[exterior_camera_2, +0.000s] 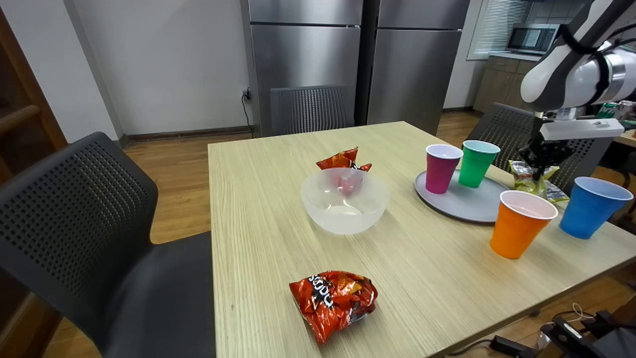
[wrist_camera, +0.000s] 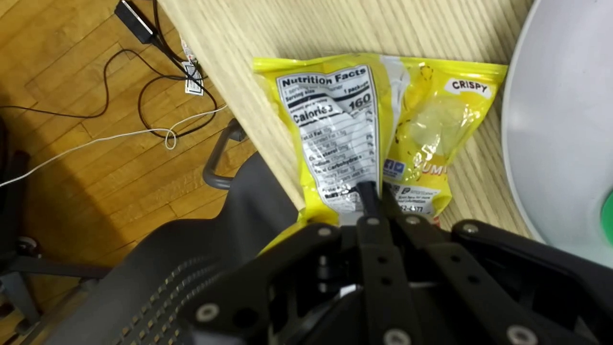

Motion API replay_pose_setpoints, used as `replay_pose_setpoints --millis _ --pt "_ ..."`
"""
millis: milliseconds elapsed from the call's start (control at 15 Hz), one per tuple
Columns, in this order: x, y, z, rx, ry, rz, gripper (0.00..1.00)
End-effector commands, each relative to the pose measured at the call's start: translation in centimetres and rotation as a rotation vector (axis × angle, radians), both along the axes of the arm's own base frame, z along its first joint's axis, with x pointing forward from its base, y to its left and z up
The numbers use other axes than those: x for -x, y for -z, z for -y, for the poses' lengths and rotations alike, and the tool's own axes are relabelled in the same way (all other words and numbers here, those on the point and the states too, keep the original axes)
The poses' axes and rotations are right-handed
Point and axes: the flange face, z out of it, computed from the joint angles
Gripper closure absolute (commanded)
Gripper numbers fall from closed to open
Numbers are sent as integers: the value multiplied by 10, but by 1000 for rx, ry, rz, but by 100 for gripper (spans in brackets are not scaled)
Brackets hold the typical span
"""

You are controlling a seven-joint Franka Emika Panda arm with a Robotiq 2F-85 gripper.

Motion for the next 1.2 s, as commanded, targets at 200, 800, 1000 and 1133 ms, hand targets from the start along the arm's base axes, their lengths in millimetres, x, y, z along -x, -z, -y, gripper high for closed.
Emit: replay_pose_setpoints --millis 200,800,1000,1133 --pt "6 -26 11 28 -7 71 100" --pt "6 -78 -5 96 -29 203 100" --pt "8 -100 -21 119 -50 256 100" --pt "10 -113 -32 137 -68 288 100"
